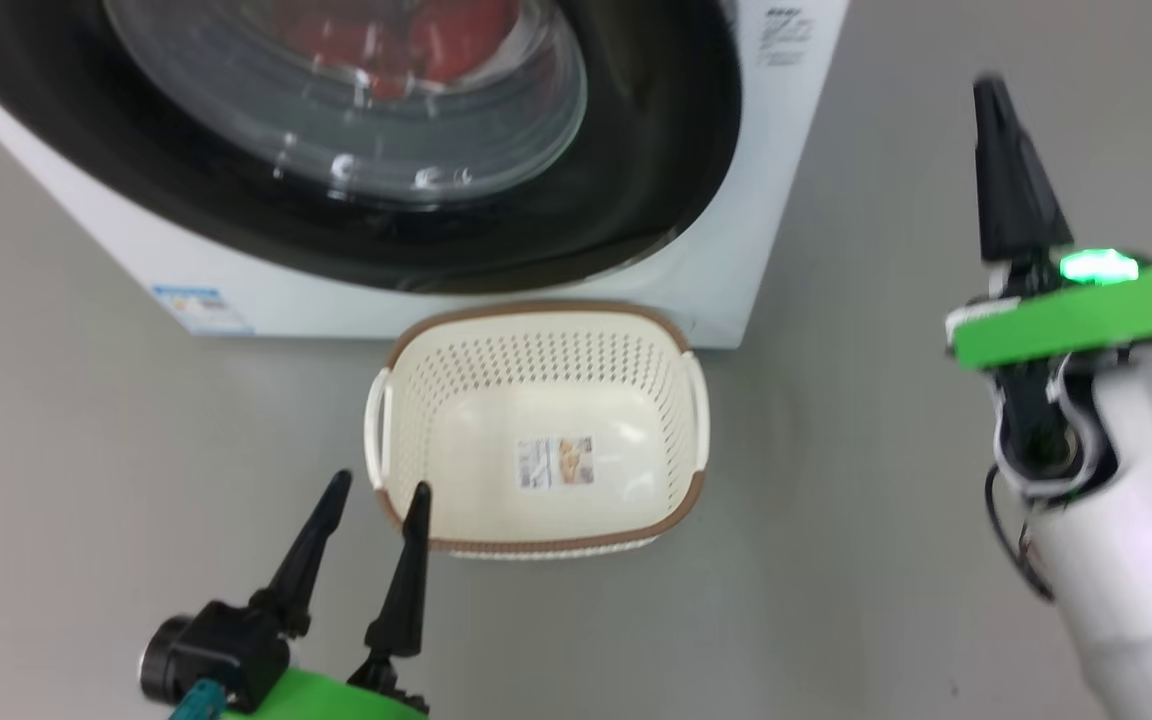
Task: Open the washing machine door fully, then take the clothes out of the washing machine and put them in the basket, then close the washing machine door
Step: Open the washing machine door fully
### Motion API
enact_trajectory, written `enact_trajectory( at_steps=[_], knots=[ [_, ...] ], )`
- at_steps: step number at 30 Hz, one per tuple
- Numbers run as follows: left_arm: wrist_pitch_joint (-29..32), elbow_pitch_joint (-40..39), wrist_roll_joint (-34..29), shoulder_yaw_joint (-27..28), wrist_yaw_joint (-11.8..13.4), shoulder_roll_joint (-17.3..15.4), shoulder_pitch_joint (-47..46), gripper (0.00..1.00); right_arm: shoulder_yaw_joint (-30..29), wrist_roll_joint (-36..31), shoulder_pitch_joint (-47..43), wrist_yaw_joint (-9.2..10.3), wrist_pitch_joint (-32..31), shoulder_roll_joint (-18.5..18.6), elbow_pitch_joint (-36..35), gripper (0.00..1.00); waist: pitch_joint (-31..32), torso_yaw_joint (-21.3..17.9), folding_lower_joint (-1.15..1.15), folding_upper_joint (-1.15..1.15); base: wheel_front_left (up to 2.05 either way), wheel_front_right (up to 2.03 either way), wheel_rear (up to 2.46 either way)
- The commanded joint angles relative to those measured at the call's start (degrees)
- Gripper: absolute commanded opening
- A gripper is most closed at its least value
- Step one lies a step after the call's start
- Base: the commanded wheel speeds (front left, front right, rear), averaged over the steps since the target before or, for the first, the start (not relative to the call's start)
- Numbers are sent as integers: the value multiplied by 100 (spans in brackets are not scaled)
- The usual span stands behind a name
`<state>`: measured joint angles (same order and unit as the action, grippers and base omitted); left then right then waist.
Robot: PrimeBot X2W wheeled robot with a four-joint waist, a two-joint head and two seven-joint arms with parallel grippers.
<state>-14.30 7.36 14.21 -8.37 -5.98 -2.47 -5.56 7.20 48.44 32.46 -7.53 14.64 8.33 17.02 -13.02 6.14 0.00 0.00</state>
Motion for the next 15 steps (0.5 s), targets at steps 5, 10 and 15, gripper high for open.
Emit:
enact_trajectory(
  at_steps=[5, 10, 15],
  knots=[
    [-70, -79, 137, 2, 51, -41, -417, 100, 682, 1359, 792, 4, -7, 474, -3, 0, -604, 466, 0, 0, 0, 0, 0],
    [-70, -87, 241, -114, 74, -41, -586, 100, 1165, 2381, 1330, 4, -254, 952, -47, 0, -884, 621, 0, 0, 0, 0, 0],
    [-70, -89, 341, -215, 81, -41, -739, 100, 1410, 3284, 1760, 4, -743, 1271, -149, 0, -1140, 755, 0, 0, 0, 0, 0]
  ],
)
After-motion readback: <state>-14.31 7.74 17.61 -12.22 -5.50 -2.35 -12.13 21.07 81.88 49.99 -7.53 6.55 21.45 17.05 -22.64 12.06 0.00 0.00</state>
